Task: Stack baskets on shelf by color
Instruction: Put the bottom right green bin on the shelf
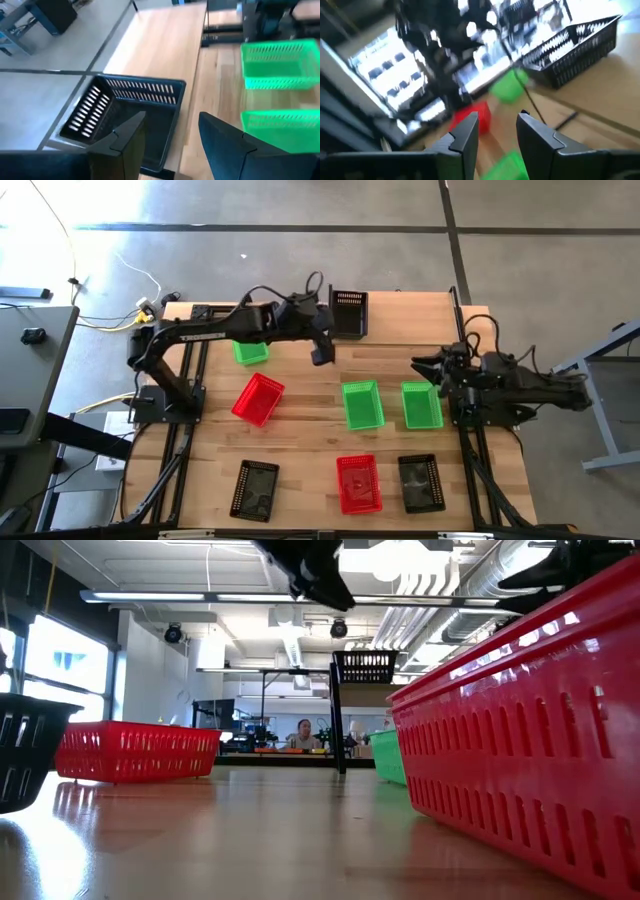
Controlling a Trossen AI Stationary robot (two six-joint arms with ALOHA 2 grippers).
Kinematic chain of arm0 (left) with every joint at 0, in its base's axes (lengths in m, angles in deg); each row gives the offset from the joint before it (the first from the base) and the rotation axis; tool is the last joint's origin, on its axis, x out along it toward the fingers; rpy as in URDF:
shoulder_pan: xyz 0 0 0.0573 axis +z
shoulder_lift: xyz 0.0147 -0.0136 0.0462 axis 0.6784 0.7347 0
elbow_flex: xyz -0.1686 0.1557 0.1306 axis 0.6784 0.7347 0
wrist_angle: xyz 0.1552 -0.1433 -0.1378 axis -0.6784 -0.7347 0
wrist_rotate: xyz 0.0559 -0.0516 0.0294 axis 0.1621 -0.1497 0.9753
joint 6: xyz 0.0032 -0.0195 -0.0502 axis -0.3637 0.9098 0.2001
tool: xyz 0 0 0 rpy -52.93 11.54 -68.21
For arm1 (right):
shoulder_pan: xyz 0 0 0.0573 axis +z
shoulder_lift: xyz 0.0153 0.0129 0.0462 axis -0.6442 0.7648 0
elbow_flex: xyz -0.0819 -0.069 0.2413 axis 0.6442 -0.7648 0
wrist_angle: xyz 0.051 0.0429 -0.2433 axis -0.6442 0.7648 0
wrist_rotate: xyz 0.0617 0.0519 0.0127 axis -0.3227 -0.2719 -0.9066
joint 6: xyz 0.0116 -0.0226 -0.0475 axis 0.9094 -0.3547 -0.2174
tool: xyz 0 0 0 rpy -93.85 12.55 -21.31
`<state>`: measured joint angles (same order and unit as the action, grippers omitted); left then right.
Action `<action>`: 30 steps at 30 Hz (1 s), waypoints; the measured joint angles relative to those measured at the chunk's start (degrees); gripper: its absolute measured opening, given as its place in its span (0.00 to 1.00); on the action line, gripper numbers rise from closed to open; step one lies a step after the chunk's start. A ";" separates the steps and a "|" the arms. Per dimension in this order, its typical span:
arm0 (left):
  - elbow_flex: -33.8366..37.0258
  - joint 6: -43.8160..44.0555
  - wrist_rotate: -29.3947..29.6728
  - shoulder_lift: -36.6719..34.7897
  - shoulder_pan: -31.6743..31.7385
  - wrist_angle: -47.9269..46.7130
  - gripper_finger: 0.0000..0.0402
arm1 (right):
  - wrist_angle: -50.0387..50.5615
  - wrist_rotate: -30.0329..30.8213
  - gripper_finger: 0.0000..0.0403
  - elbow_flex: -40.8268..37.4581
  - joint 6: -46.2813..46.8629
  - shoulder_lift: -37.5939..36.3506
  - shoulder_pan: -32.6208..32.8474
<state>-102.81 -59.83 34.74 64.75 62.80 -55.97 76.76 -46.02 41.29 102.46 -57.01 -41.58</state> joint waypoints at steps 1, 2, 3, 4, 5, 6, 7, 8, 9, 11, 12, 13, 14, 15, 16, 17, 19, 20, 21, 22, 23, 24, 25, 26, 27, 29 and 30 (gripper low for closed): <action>0.00 0.56 -0.02 -0.80 -0.11 -0.02 0.43 | 3.32 -1.16 0.29 1.74 -0.47 1.14 0.00; 0.00 1.31 -0.04 -1.60 -0.29 -0.27 0.43 | 5.86 -2.50 0.29 3.44 -0.71 2.46 0.00; 0.00 2.08 -0.07 -2.48 -0.33 -0.87 0.43 | 8.14 -3.99 0.29 5.17 -0.76 3.80 0.00; 0.00 2.80 -0.09 -3.30 -0.34 -1.51 0.43 | 10.73 -5.60 0.29 6.81 -0.71 5.02 0.00; -0.01 3.46 -0.10 -3.99 -0.42 -1.58 0.43 | 13.03 -7.25 0.29 8.26 -0.66 6.24 0.02; -0.02 4.30 -0.10 -4.71 -0.58 -1.73 0.43 | 14.88 -8.81 0.29 9.72 -0.66 7.60 0.00; -0.02 5.13 -0.10 -5.42 -0.66 -2.56 0.43 | 16.27 -10.31 0.29 11.14 -0.63 8.84 0.00; -0.02 5.65 -0.05 -5.91 -0.68 -3.03 0.43 | 17.83 -11.57 0.29 12.43 -0.54 10.07 0.02; -0.04 5.86 0.11 -6.25 -0.70 -2.92 0.43 | 19.29 -12.62 0.29 13.60 -0.34 11.40 0.02; -0.02 6.39 0.15 -6.85 -0.70 -4.19 0.43 | 21.77 -14.19 0.29 16.15 -0.28 14.03 0.02; -0.02 6.70 0.17 -7.00 -0.70 -4.52 0.43 | 23.12 -15.08 0.29 17.42 -0.25 15.41 0.02; -0.02 7.14 0.20 -7.07 -0.70 -4.78 0.43 | 24.88 -15.94 0.29 18.59 -0.24 16.79 0.02; -0.02 7.67 0.24 -7.09 -0.70 -5.32 0.43 | 26.51 -16.81 0.29 19.76 -0.23 18.25 0.02; -0.02 8.17 0.26 -7.09 -0.68 -6.08 0.43 | 28.01 -17.74 0.29 21.01 -0.22 19.71 0.02; -0.02 8.78 0.26 -7.07 -0.68 -6.83 0.43 | 29.60 -18.63 0.29 22.13 -0.21 21.15 0.02; -0.02 9.18 0.26 -7.07 -0.68 -7.52 0.43 | 31.51 -19.81 0.29 23.25 -0.18 22.61 0.02; -0.02 9.21 0.26 -7.07 -0.68 -8.72 0.43 | 35.44 -21.84 0.29 25.49 -0.20 25.75 0.02; -0.02 9.22 0.26 -7.07 -0.69 -9.28 0.43 | 37.64 -22.97 0.29 26.53 -0.25 27.30 0.02; -0.02 9.22 0.26 -7.05 -0.72 -9.61 0.43 | 40.04 -23.87 0.29 27.52 -0.33 28.79 0.05; -0.02 9.22 0.26 -7.05 -0.80 -9.73 0.43 | 42.75 -24.47 0.29 28.39 -0.36 30.25 0.26; -0.02 9.22 0.26 -7.05 -0.91 -9.75 0.43 | 45.05 -24.89 0.29 29.07 -0.38 31.49 0.62; -0.02 9.21 0.26 -7.05 -0.98 -9.74 0.43 | 47.02 -25.18 0.29 29.64 -0.38 32.67 1.17; -0.02 9.19 0.26 -7.05 -0.98 -9.75 0.43 | 48.50 -25.43 0.29 30.09 -0.36 33.71 1.88; -0.02 9.19 0.26 -7.05 -0.98 -9.72 0.43 | 49.56 -25.59 0.29 30.31 -0.38 34.69 2.67; -0.02 9.19 0.26 -7.05 -0.98 -9.71 0.43 | 50.57 -25.72 0.29 30.33 -0.38 35.67 3.65; -0.02 8.75 0.25 -7.05 -0.98 -9.72 0.43 | 51.88 -25.95 0.29 30.32 -0.38 37.45 5.70; -0.02 8.22 0.24 -7.05 -0.98 -9.72 0.43 | 52.00 -25.97 0.29 30.32 -0.38 38.35 6.76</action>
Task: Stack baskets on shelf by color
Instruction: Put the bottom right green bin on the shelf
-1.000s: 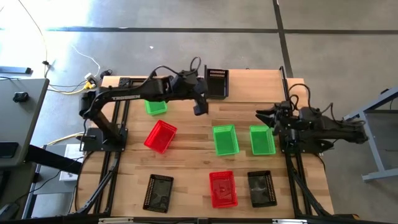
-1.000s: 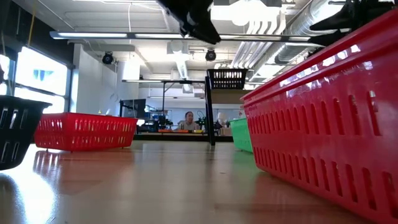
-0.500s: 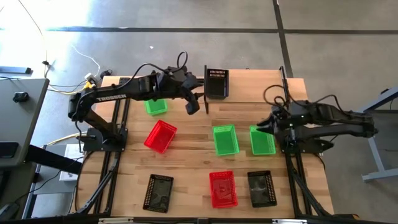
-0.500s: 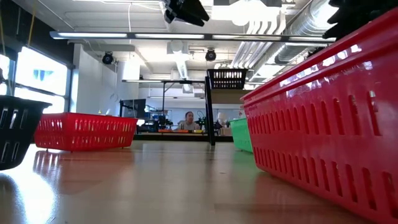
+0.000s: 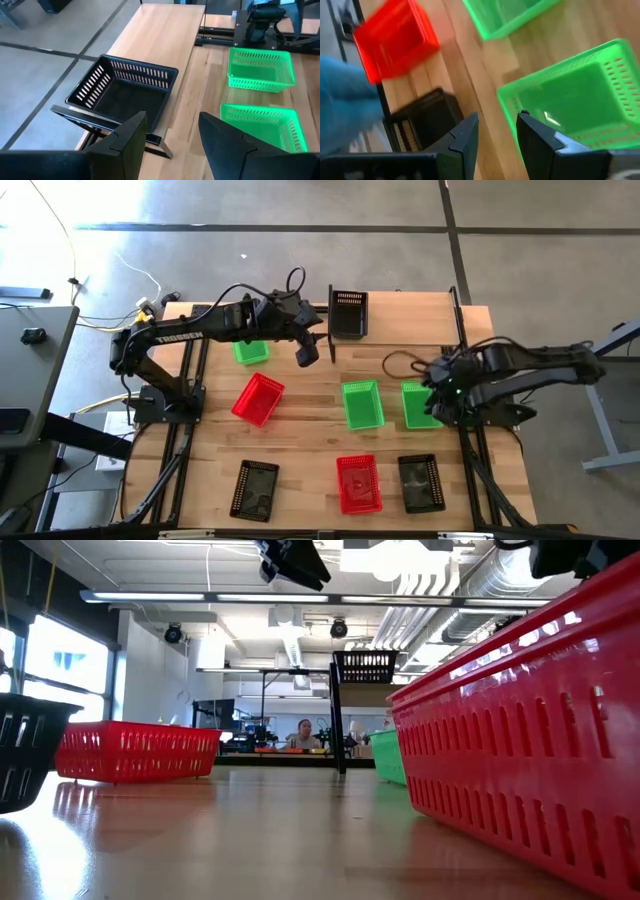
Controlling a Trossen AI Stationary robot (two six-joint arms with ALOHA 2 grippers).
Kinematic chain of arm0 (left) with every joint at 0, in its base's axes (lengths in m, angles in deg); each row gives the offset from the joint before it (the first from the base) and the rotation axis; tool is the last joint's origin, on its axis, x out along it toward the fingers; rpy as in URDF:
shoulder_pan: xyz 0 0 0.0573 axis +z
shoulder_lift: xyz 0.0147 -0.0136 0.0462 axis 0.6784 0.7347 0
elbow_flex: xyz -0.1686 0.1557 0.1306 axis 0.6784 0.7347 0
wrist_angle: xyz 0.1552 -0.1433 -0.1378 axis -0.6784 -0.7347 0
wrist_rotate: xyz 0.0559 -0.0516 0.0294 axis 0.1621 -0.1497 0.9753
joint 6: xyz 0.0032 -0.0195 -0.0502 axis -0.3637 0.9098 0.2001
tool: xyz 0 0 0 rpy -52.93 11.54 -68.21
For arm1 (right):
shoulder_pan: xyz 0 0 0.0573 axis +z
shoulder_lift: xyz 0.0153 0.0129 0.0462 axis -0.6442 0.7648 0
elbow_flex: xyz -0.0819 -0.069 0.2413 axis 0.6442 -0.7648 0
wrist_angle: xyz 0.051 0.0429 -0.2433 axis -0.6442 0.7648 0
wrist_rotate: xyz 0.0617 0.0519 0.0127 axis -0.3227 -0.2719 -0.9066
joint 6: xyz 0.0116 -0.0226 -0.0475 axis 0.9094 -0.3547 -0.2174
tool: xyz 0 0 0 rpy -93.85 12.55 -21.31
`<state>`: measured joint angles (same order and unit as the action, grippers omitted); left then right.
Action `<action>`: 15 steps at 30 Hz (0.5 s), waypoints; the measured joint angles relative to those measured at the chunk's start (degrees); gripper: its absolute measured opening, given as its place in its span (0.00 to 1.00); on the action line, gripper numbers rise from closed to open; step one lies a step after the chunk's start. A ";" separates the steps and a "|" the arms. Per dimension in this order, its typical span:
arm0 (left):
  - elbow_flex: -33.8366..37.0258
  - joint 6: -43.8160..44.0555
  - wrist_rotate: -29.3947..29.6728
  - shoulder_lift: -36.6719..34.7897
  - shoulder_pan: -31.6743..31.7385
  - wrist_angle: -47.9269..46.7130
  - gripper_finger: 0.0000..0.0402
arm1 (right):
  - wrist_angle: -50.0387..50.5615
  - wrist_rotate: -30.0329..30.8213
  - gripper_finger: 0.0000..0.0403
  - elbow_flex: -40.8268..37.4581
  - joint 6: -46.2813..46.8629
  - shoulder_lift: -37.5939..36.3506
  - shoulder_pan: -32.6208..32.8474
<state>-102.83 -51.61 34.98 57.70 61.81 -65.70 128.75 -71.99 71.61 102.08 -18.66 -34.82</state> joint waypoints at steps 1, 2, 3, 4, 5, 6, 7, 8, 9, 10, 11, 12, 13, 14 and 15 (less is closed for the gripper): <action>0.00 -0.67 0.02 0.00 0.00 0.00 0.43 | 0.16 0.13 0.29 0.00 0.00 0.93 1.12; 0.00 -1.03 0.00 0.00 0.00 0.00 0.43 | 0.19 0.64 0.29 0.00 -0.01 1.84 2.20; 0.00 -1.05 0.00 0.00 0.00 0.00 0.43 | 0.13 1.08 0.29 0.00 -0.02 2.78 3.24; 0.00 -1.00 0.01 0.00 0.00 0.00 0.43 | 0.12 1.78 0.29 0.00 -0.18 3.75 4.31; 0.00 -1.00 0.00 0.00 0.00 0.00 0.43 | 0.12 2.58 0.29 0.00 -0.31 4.64 5.32; 0.00 -1.01 0.00 0.00 0.00 0.00 0.43 | 0.11 3.21 0.29 0.00 -0.31 5.59 6.34; 0.00 -1.00 0.01 0.00 0.00 0.04 0.43 | 0.10 3.60 0.29 0.00 -0.33 6.56 7.27; 0.00 -1.01 0.00 0.00 0.00 0.03 0.43 | 0.10 3.74 0.29 0.00 -0.37 7.48 8.14; 0.00 -1.01 0.00 0.00 0.00 0.02 0.43 | 0.10 3.74 0.29 0.00 -0.37 8.46 8.90; 0.00 -1.01 0.00 0.00 0.00 0.04 0.43 | 0.08 3.76 0.29 0.00 -0.26 9.52 9.70; 0.00 -1.00 0.00 0.00 0.00 0.04 0.43 | 0.08 3.95 0.29 0.00 0.02 10.58 10.46; 0.00 -1.01 0.00 0.01 0.00 0.04 0.43 | 0.08 4.31 0.29 0.00 0.43 11.71 11.14; 0.00 -1.01 0.00 0.02 0.00 0.04 0.43 | 0.05 4.88 0.29 0.00 1.00 12.86 11.84; 0.00 -1.01 0.00 0.02 0.00 0.04 0.43 | 0.02 5.53 0.29 0.00 1.23 14.02 12.48; 0.00 -1.01 0.00 0.02 0.00 0.04 0.43 | -0.11 6.30 0.29 0.00 1.46 15.15 13.11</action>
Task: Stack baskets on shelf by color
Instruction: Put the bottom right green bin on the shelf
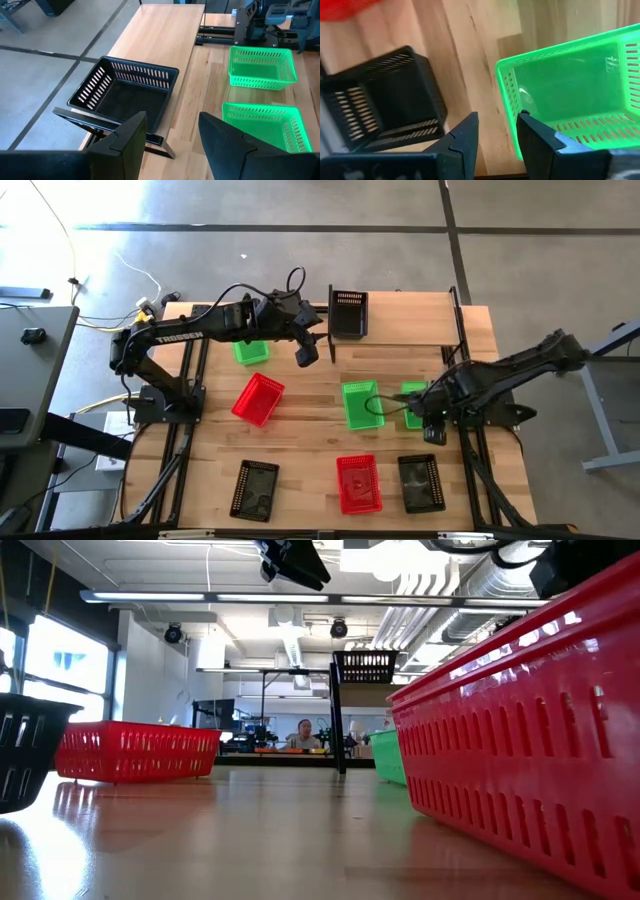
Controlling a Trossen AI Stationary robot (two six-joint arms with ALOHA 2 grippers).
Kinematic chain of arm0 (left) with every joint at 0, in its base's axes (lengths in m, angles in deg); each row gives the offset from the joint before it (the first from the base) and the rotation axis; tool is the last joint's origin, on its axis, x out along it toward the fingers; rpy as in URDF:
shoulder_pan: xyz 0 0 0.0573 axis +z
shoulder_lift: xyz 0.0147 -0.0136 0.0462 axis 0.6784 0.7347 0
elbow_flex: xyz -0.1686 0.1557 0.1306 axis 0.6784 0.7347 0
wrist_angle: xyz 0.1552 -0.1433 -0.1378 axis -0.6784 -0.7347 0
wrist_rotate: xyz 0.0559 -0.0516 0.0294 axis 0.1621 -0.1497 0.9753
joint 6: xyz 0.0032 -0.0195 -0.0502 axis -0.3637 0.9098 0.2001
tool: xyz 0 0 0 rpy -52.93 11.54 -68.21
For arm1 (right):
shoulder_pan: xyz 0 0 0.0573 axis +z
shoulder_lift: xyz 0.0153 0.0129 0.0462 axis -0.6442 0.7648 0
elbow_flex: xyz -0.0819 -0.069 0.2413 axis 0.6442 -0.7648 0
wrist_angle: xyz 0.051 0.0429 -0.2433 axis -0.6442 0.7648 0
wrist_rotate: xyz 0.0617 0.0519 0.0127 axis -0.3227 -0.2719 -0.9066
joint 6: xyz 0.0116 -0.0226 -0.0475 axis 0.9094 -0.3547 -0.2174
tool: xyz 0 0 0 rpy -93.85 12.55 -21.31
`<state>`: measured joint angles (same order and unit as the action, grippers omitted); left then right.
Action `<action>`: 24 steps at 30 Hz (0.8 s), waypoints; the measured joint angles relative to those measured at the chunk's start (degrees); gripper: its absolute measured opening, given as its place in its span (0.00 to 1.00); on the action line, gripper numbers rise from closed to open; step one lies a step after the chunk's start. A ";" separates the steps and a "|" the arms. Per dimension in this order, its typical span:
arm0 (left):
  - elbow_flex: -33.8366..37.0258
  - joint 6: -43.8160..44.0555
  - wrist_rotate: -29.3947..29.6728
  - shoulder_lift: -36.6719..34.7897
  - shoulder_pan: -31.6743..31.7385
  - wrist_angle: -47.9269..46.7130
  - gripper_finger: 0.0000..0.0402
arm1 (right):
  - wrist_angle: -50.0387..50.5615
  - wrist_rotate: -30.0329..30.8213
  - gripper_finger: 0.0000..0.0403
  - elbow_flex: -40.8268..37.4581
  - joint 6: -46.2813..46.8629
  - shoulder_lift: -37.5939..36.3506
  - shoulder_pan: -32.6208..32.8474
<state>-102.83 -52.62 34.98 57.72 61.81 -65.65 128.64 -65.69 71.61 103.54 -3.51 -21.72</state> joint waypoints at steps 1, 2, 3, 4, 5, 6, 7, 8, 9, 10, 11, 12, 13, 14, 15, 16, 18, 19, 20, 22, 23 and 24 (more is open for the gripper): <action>0.00 -0.03 0.00 0.00 0.00 0.02 0.43 | -0.24 0.66 0.29 0.01 0.11 1.20 0.58; 0.00 -0.24 0.00 0.00 0.00 0.01 0.43 | -0.54 1.46 0.29 0.00 0.17 2.39 1.08; 0.00 -0.68 0.00 0.00 0.00 0.00 0.43 | -0.94 2.19 0.29 0.01 0.23 3.54 1.51; 0.00 -1.10 0.00 0.00 -0.02 0.01 0.43 | -1.30 2.75 0.29 0.00 0.24 4.70 1.88; 0.00 -1.48 -0.01 0.00 -0.02 0.02 0.43 | -1.64 3.31 0.29 0.00 0.24 5.91 2.16; 0.00 -1.76 0.00 0.00 -0.02 0.02 0.43 | -2.03 3.83 0.29 0.00 0.28 7.07 2.38; 0.00 -2.14 0.00 0.00 -0.02 0.00 0.43 | -2.40 4.32 0.29 0.00 0.72 8.16 2.60; 0.00 -2.46 0.00 0.00 -0.02 0.00 0.43 | -2.61 4.80 0.29 0.00 1.10 9.30 2.78; 0.00 -2.56 0.00 0.00 -0.02 0.02 0.43 | -2.73 4.94 0.29 0.00 1.12 10.38 2.87; 0.00 -2.56 -0.02 0.00 -0.02 0.02 0.43 | -2.90 4.99 0.29 0.00 1.12 11.39 3.00; 0.00 -2.56 0.00 0.00 -0.02 0.02 0.43 | -3.04 5.00 0.29 0.00 1.12 12.37 3.11; 0.00 -2.56 -0.02 0.00 -0.01 0.02 0.43 | -3.09 4.93 0.29 0.00 1.12 13.41 3.22; 0.00 -2.56 -0.02 0.00 -0.02 0.02 0.43 | -3.13 4.61 0.29 0.00 1.13 14.40 3.36; 0.00 -2.58 -0.02 0.00 -0.02 0.02 0.43 | -3.11 4.51 0.29 0.00 1.18 15.23 3.50; 0.00 -2.58 -0.02 0.00 -0.02 0.02 0.43 | -3.11 4.43 0.29 0.00 1.41 16.10 3.64; 0.00 -2.58 -0.02 0.00 -0.02 0.02 0.43 | -3.09 4.24 0.29 0.00 1.77 16.97 3.79; 0.00 -2.60 -0.01 0.02 -0.02 0.02 0.43 | -3.07 4.21 0.29 0.00 2.45 18.70 3.91; 0.00 -2.83 -0.02 0.02 -0.02 0.02 0.43 | -3.03 4.19 0.29 0.00 2.98 19.50 3.91; 0.00 -3.11 0.00 0.02 -0.02 0.02 0.43 | -2.96 4.19 0.29 0.00 3.48 20.38 3.91; 0.00 -3.54 -0.02 0.02 -0.02 0.02 0.43 | -2.57 4.54 0.29 0.00 4.39 22.17 3.91; 0.00 -3.54 -0.02 0.02 -0.02 0.02 0.43 | -2.34 4.60 0.29 0.00 4.60 23.04 3.91; 0.00 -3.52 -0.02 0.02 -0.02 0.02 0.43 | -2.15 4.59 0.29 0.00 4.59 23.88 3.91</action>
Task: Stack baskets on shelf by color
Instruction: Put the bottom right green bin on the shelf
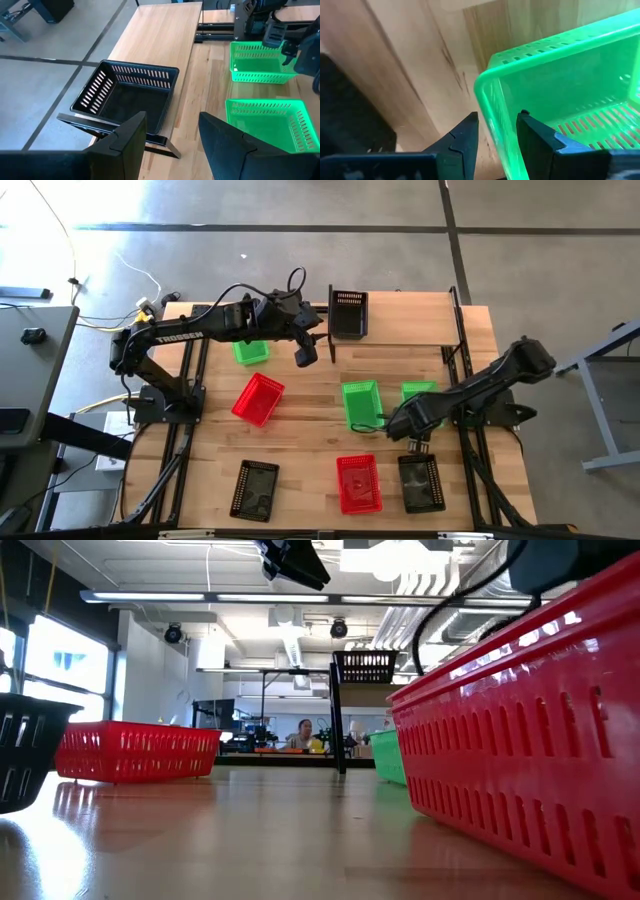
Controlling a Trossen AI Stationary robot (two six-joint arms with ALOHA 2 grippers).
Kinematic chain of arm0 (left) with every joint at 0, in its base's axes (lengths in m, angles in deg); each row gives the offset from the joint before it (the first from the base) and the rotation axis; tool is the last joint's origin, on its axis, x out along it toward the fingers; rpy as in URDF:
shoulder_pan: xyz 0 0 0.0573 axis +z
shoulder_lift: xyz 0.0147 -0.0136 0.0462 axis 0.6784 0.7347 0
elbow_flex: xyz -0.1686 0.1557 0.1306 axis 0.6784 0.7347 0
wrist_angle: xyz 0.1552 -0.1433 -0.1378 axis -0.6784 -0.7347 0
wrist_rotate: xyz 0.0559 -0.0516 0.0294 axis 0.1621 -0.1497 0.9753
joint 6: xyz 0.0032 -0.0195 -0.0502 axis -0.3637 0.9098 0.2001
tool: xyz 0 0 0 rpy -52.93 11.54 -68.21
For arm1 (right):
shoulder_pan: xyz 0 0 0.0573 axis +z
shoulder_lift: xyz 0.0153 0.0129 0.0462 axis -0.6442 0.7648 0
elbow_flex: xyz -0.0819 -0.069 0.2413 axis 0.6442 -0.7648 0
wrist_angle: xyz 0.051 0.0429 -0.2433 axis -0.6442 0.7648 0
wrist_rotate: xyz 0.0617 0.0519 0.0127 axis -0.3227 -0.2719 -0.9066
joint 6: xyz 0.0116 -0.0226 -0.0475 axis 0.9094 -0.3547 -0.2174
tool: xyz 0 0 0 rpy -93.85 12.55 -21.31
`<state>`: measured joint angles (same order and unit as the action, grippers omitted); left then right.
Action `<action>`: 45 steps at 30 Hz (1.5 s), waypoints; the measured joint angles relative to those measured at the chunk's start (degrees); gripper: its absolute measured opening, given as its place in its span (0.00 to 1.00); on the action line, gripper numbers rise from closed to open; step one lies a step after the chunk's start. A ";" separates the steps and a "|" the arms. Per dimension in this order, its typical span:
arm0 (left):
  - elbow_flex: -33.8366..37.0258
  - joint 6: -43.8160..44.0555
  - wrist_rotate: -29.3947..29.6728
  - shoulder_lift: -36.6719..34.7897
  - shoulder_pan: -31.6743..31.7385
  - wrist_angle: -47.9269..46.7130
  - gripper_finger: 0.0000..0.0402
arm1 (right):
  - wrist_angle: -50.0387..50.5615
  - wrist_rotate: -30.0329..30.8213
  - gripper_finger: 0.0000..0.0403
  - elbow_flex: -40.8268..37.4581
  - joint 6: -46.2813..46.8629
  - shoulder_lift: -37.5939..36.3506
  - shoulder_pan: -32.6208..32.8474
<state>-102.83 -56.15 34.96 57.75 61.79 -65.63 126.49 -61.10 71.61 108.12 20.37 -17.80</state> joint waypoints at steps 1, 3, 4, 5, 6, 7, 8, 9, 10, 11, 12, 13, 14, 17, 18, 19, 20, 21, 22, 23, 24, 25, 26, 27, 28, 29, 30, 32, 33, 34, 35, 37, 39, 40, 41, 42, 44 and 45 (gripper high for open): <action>0.00 -0.01 0.00 0.00 0.00 0.00 0.43 | 0.12 0.01 0.29 0.00 0.01 0.76 0.00; 0.00 -0.11 0.00 0.01 0.01 0.00 0.43 | 0.44 -0.03 0.28 0.00 0.01 2.04 0.00; 0.00 -0.11 0.00 0.02 0.01 0.00 0.43 | 0.44 -0.08 0.26 0.00 0.02 2.48 0.00; 0.00 -0.11 0.00 0.02 0.00 0.00 0.43 | 0.43 -0.11 0.23 0.00 0.01 2.75 0.00; 0.00 -0.11 0.00 0.02 0.00 0.00 0.43 | 0.43 -0.48 0.19 0.00 0.01 2.88 0.00; 0.00 -0.11 0.00 0.02 0.00 0.00 0.43 | 0.43 -0.88 0.15 0.00 0.01 2.90 0.00; 0.00 -0.11 0.00 0.02 0.00 0.00 0.43 | 0.46 -1.14 0.11 0.00 0.01 2.88 0.00; 0.00 -0.11 0.00 0.02 0.00 0.00 0.43 | 0.62 -1.37 0.06 0.13 -0.01 2.85 0.00; 0.00 -0.11 0.00 0.02 0.00 0.00 0.43 | 0.90 -1.42 0.03 0.30 -0.02 2.68 0.02; 0.00 -0.11 0.00 0.02 0.02 0.00 0.43 | 1.21 -1.52 0.02 0.60 -0.01 2.39 0.11; 0.00 -0.11 0.00 0.02 0.00 0.02 0.43 | 1.56 -1.32 0.03 1.00 0.05 2.12 0.17; 0.00 -0.11 0.00 0.02 0.00 0.00 0.43 | 1.97 -1.00 0.03 1.42 0.24 1.85 0.23; 0.00 -0.11 0.00 0.02 0.00 0.01 0.43 | 2.16 -0.88 0.04 1.95 0.47 1.50 0.24; 0.00 -0.07 0.00 0.02 0.02 0.00 0.43 | 3.26 -0.86 0.01 3.97 1.26 0.12 0.24; 0.00 -0.06 0.00 0.02 0.01 0.01 0.43 | 3.63 -0.84 0.01 4.87 1.23 -0.18 0.24; 0.00 -0.08 0.00 0.02 0.00 0.02 0.43 | 4.05 -0.49 0.01 5.86 1.26 -0.56 0.24; 0.00 -0.08 0.00 0.02 0.00 0.00 0.43 | 4.70 0.01 0.01 6.98 1.38 -0.77 0.26; 0.00 -0.04 0.00 0.02 0.00 0.02 0.43 | 5.24 0.35 0.01 8.13 1.46 -0.92 0.26; 0.00 0.00 0.00 0.02 0.01 0.01 0.43 | 6.10 0.55 0.01 9.22 1.25 -1.08 0.25; 0.00 0.00 0.00 0.02 0.00 0.02 0.43 | 7.26 0.66 0.00 10.31 1.16 -1.12 0.24; 0.00 0.00 0.00 0.02 0.02 0.02 0.43 | 8.34 1.06 0.01 11.36 1.06 -1.14 0.24; 0.00 0.02 0.00 0.02 0.00 0.02 0.43 | 9.52 1.84 0.01 12.28 1.03 -1.14 0.26; 0.00 0.05 0.00 0.02 0.00 0.02 0.43 | 10.81 2.43 0.00 13.07 0.77 -1.14 0.26; 0.00 0.04 0.00 0.02 0.00 0.04 0.43 | 12.31 2.68 0.00 13.73 0.04 -1.14 0.26; 0.00 0.05 0.00 0.02 0.00 0.04 0.43 | 13.51 2.72 0.00 14.27 -0.35 -1.14 0.26; 0.00 0.05 0.00 0.02 0.00 0.04 0.43 | 14.55 2.74 0.00 14.78 -0.51 -1.14 0.25; 0.00 0.05 0.00 0.02 0.00 0.04 0.43 | 15.36 2.72 0.00 15.19 -0.66 -1.14 0.24; 0.00 0.07 0.00 0.02 0.00 0.04 0.43 | 16.85 2.34 0.00 15.78 -1.52 -1.16 0.26; 0.00 0.07 0.00 0.02 0.00 0.04 0.43 | 17.38 2.01 0.00 15.94 -1.56 -1.23 0.26; 0.00 0.07 0.00 0.02 0.00 0.04 0.43 | 17.46 1.81 0.00 15.99 -1.60 -1.48 0.26; 0.00 0.07 0.00 0.02 0.00 0.05 0.43 | 17.55 1.62 0.00 16.19 -1.74 -1.81 0.26; 0.00 0.07 0.00 0.02 0.00 0.04 0.43 | 17.53 1.63 0.00 16.33 -1.55 -2.91 0.26; 0.00 0.07 0.00 0.02 0.01 0.04 0.43 | 17.56 1.61 0.00 16.33 -0.64 -4.44 0.26; 0.00 0.07 0.00 0.02 0.00 0.03 0.43 | 17.55 1.59 0.00 16.33 0.06 -5.35 0.26; 0.00 0.07 0.00 0.02 0.01 0.03 0.43 | 17.51 1.57 0.00 16.33 0.66 -6.26 0.26; 0.00 0.07 0.00 0.02 0.00 0.02 0.43 | 17.31 1.48 0.00 16.33 1.51 -7.21 0.26; 0.00 0.07 0.00 0.02 0.01 0.02 0.43 | 16.80 1.17 0.00 16.33 2.78 -9.21 0.25; 0.00 0.07 0.00 0.02 0.02 0.02 0.43 | 16.39 0.97 0.00 16.33 3.12 -10.20 0.24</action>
<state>-102.83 -56.08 34.96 57.77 61.81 -65.61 142.89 -60.13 87.94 111.24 10.18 -17.56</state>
